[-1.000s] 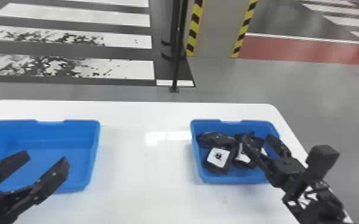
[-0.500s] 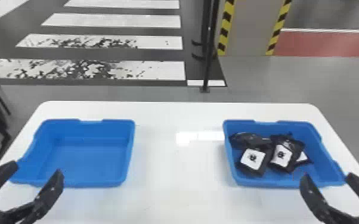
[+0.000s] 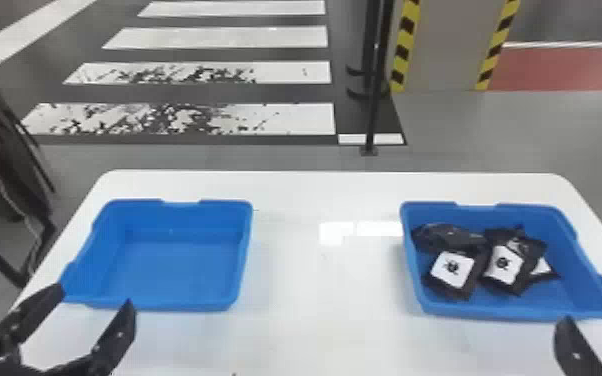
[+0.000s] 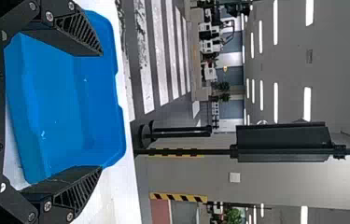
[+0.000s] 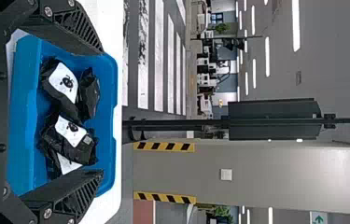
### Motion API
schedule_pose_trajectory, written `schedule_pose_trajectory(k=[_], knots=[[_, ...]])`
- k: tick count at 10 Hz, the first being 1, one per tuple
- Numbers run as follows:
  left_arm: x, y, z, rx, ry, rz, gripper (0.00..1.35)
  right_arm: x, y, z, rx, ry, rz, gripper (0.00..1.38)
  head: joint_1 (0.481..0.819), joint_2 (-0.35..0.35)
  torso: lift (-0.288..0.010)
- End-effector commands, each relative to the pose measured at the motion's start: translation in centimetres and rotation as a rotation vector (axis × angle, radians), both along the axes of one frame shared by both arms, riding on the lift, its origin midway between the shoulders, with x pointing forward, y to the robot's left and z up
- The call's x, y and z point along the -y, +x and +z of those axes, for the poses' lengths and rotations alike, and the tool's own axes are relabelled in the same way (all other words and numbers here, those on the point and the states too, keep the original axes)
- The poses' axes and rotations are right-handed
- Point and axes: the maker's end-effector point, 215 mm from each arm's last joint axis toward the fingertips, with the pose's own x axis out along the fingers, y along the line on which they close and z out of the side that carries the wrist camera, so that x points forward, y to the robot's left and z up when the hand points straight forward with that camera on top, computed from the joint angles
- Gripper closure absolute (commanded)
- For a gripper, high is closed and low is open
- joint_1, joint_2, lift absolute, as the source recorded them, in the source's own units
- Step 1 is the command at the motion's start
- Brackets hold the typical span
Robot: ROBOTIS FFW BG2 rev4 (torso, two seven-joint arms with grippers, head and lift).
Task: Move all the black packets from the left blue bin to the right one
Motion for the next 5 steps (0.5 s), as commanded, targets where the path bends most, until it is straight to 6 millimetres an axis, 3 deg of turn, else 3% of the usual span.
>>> schedule_pose_trajectory(k=[1, 5], knots=[[0.27, 0.09, -0.09, -0.001, -0.006, -0.001, 0.19, -0.19, 0.17, -0.12, 0.001, 0.003, 0.004, 0.13, 0.695, 0.032, -0.140], [1.01, 0.55, -0.24, -0.004, -0.017, -0.009, 0.19, -0.70, 0.51, -0.11, 0.006, 0.009, 0.014, 0.13, 0.695, 0.027, -0.140]])
